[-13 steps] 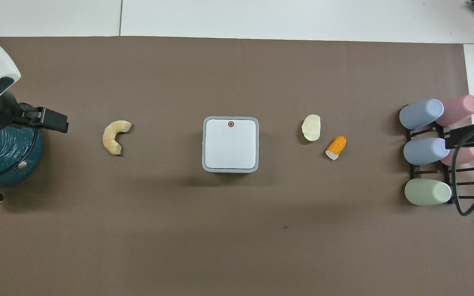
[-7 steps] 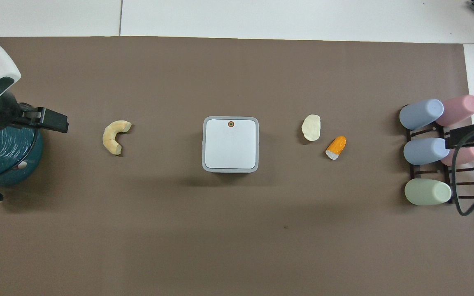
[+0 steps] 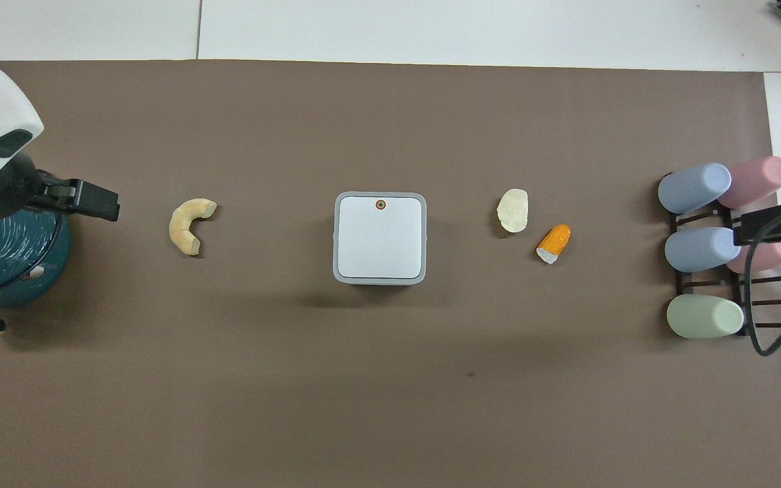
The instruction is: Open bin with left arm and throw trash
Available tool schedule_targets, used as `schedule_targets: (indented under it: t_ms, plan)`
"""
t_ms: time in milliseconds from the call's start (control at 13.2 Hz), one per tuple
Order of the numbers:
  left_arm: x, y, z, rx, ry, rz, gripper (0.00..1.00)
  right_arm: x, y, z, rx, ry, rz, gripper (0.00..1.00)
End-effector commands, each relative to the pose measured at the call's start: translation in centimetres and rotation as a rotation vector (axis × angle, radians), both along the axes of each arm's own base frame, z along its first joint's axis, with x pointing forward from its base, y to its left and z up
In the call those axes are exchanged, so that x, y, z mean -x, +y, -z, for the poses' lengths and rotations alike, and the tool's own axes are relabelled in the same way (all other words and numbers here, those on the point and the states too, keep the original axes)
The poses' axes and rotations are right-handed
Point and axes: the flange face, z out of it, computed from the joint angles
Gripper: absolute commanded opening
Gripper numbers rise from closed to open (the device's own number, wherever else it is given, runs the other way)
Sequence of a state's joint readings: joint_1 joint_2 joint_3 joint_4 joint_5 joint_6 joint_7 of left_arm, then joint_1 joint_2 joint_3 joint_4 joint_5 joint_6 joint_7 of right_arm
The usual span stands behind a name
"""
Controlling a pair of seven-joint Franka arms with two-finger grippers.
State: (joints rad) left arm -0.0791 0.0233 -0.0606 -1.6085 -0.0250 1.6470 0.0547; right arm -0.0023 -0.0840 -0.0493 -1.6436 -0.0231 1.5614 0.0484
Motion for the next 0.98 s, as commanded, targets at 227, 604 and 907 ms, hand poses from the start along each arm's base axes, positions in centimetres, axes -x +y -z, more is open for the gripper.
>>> schedule_targets:
  t_ms: [227,604,907]
  plan:
    - [1.9,-5.1,-0.3,-0.007,0.001,-0.005,1.0,0.4,0.0,-0.1,-0.002,0.01,-0.025,1.0]
    - [2.7,-9.7,0.1,0.015,0.001,-0.039,0.82,0.4,0.0,-0.1,-0.001,0.01,-0.025,1.0]
    - [2.6,-15.6,1.8,0.095,-0.01,-0.133,0.0,0.4,0.0,-0.1,-0.001,0.01,-0.025,1.0]
